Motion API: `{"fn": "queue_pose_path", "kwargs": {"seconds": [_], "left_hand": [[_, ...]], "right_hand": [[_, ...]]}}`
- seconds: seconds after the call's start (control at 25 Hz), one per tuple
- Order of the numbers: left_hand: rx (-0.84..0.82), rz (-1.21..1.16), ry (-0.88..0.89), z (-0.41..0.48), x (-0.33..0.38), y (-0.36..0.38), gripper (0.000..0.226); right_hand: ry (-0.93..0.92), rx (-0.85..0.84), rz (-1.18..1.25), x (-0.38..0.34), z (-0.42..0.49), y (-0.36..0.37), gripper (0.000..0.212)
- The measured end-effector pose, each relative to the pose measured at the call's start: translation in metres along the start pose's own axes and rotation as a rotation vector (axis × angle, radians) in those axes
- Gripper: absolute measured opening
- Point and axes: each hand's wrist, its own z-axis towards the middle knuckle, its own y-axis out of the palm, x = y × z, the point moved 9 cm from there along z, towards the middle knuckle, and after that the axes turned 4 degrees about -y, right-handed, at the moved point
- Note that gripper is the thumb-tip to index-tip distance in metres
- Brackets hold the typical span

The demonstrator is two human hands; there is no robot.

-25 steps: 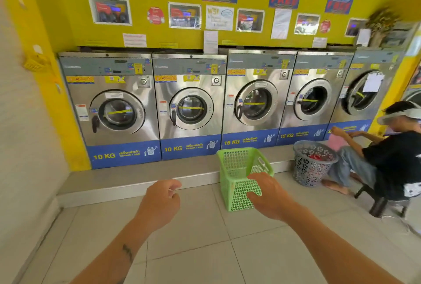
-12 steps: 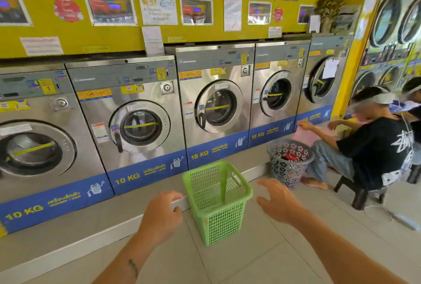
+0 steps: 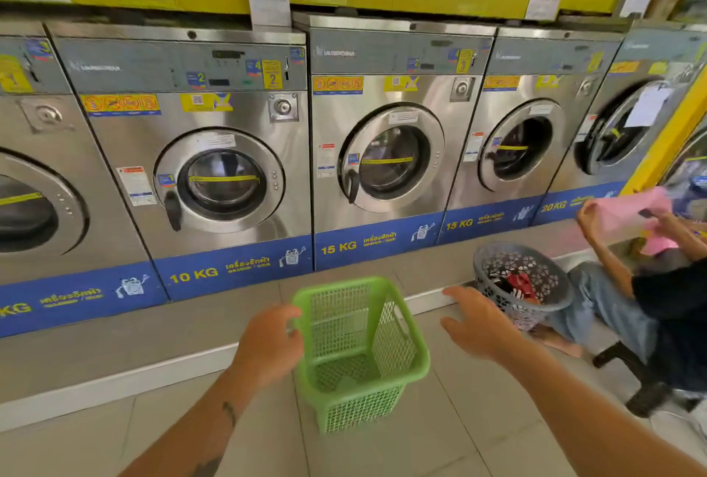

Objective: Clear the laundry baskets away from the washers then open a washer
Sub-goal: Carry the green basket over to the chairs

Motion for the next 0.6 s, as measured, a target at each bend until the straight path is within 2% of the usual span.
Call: {"fn": "queue_pose_path", "kwargs": {"seconds": [0.2,0.36,0.6], "left_hand": [[-0.082,0.024,-0.090,0.123,-0.030,0.069,0.050],[-0.183,0.158,-0.169,0.185,-0.055,0.111,0.064],[-0.157,0.410,-0.202,0.237,-0.131,0.206,0.080]], "right_hand": [[0.147,-0.182,-0.085,0.057,0.107,0.051,0.067],[0.222,-0.285,-0.074,0.091,0.173,0.094,0.071],[0.223,-0.411,-0.048,0.146,0.275,0.231,0.068]]}}
